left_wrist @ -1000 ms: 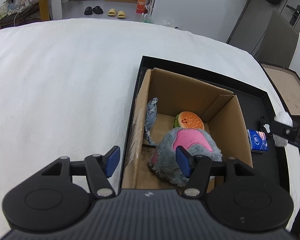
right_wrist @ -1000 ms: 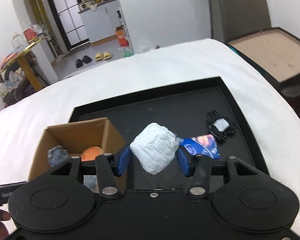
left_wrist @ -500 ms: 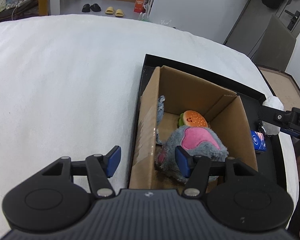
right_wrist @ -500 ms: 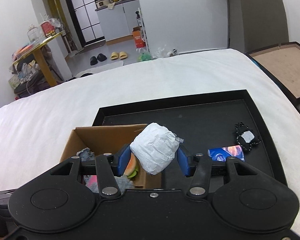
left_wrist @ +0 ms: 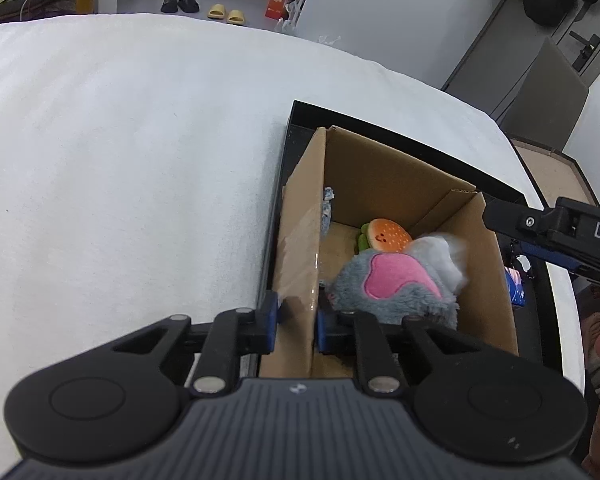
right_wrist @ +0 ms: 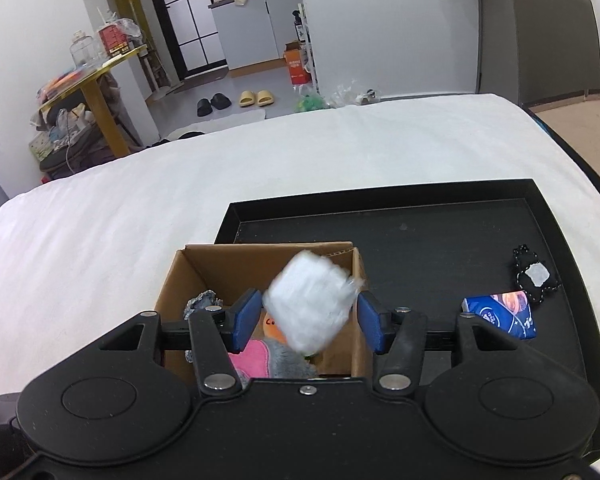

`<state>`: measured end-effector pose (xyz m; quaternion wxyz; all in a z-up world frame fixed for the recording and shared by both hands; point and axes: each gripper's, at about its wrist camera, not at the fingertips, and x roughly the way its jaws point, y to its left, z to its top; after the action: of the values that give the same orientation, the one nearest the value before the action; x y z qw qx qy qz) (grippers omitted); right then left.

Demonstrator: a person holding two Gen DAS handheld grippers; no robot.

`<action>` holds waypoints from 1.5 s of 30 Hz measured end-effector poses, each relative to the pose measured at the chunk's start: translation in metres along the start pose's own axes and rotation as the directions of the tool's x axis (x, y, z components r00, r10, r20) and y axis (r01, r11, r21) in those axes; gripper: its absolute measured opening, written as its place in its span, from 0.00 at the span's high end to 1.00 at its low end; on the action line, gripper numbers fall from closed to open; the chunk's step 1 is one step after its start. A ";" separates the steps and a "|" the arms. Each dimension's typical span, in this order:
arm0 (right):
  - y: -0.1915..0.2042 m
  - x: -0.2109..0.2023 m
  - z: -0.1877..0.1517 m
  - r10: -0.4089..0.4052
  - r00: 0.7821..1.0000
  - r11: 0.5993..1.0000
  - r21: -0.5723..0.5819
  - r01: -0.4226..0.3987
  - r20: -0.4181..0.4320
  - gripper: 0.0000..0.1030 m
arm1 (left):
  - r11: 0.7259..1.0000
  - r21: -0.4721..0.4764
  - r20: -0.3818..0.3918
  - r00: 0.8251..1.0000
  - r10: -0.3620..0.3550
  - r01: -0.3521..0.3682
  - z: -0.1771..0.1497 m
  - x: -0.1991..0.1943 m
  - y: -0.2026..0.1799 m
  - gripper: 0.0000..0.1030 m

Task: Organize soft objects
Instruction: 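Open the right gripper to drop the white cloth into the box, then lower the right gripper onto the blue tissue pack and close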

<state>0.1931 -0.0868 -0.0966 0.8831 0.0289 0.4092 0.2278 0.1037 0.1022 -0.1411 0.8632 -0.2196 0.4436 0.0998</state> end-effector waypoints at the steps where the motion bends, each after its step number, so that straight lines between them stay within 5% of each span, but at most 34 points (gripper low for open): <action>1: 0.000 0.000 0.000 0.000 1.000 1.000 0.002 0.000 0.000 0.45 | 1.000 0.000 0.000 1.000 -0.001 0.001 0.000 0.000 0.000 0.83; 8: -0.005 -0.004 0.000 -0.016 1.000 1.000 0.009 0.016 0.006 0.41 | 1.000 0.006 0.005 1.000 0.002 -0.002 -0.001 -0.003 -0.002 0.83; 13: -0.011 -0.009 -0.003 -0.052 0.998 0.999 0.012 0.052 0.020 0.19 | 1.000 0.012 0.008 1.000 0.019 -0.019 0.000 -0.004 -0.007 0.83; 25: -0.054 -0.014 -0.006 -0.130 0.991 0.990 0.055 0.129 0.015 0.18 | 0.997 0.032 0.031 0.997 0.072 -0.073 0.005 -0.010 -0.023 0.79; 32: -0.076 -0.007 -0.011 -0.139 0.990 0.988 0.068 0.138 -0.001 0.16 | 0.995 0.003 0.042 0.994 0.103 -0.103 0.008 -0.009 -0.029 0.51; 34: -0.082 -0.005 -0.013 -0.141 0.990 0.987 0.075 0.140 -0.003 0.06 | 0.993 0.006 0.051 0.992 0.116 -0.117 0.008 -0.010 -0.033 0.49; 45: -0.118 0.017 -0.030 -0.140 0.988 0.983 0.109 0.147 -0.067 0.05 | 0.986 0.025 0.055 0.985 0.163 -0.164 0.009 -0.004 -0.051 0.43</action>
<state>0.2251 -0.1897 -0.1563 0.8816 0.0428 0.4485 0.1405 0.1271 0.0620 -0.1187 0.8667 -0.1668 0.4385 0.1695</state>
